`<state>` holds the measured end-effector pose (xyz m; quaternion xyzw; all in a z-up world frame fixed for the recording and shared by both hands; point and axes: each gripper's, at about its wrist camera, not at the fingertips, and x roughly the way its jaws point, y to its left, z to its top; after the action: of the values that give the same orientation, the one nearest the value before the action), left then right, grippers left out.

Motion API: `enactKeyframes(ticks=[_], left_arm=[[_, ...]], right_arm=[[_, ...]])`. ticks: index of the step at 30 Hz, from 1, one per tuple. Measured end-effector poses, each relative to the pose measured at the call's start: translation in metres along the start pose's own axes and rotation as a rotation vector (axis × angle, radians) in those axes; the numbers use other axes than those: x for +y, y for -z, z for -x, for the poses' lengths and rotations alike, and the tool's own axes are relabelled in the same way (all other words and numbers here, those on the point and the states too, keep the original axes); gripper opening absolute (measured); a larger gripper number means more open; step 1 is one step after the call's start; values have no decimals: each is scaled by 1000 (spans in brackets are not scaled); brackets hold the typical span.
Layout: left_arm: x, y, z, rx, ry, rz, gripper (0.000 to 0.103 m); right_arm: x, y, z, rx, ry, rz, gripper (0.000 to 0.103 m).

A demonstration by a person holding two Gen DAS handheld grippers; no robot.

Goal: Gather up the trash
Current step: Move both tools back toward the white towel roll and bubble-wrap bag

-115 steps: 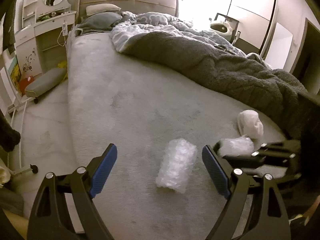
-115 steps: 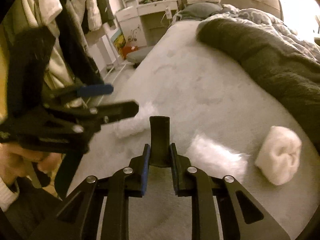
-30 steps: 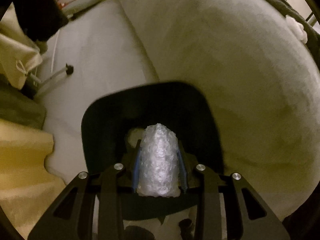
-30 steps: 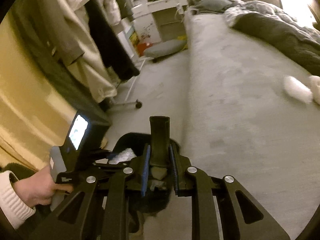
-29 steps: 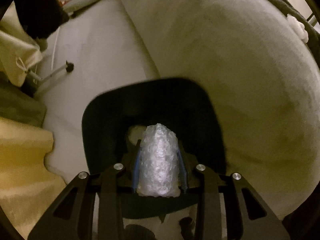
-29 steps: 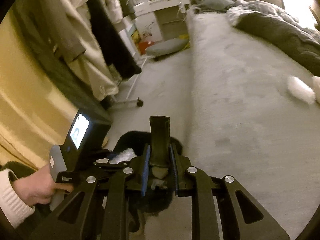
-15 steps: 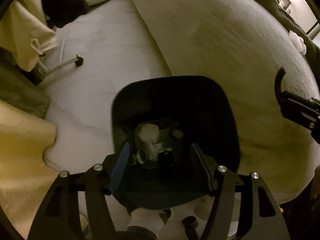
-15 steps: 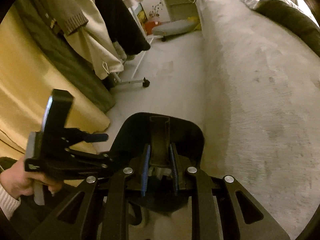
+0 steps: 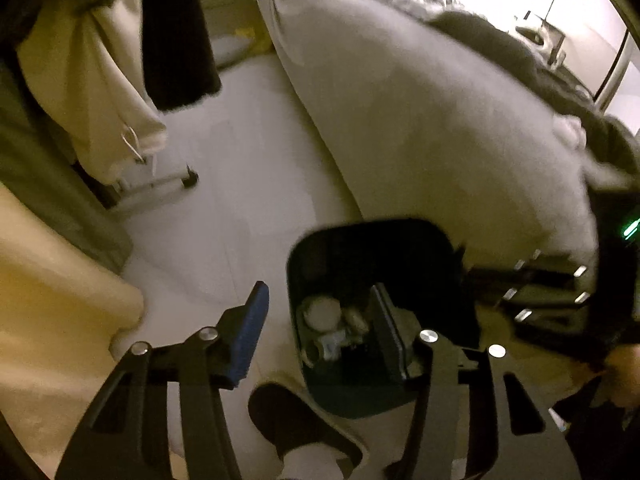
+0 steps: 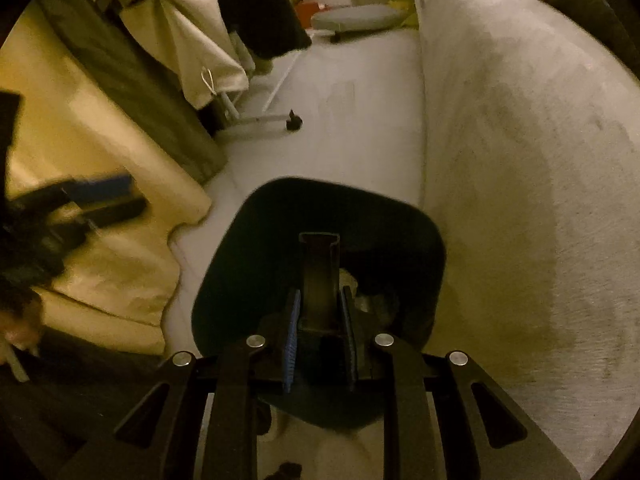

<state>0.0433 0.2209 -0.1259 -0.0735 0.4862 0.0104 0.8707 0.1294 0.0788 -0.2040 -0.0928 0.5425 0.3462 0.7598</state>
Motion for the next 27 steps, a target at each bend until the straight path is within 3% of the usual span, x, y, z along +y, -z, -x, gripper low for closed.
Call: enactKeyframes(ticks=[6,18,20,27], left_arm=[[-5,-27,35,-107,43,-5,52],[-20,-56,60,-201,165,-9,53],[-22,-60,67,-231,174,-11,53],[-45,-85,86,-324,191,-56,55]], right_arm=[[3,6,-24,64,27,9,20],[8,19,-53,120,70,10,22],[8,22,-56,125,71,12,37],[7,17,-31,43,67,13,53]])
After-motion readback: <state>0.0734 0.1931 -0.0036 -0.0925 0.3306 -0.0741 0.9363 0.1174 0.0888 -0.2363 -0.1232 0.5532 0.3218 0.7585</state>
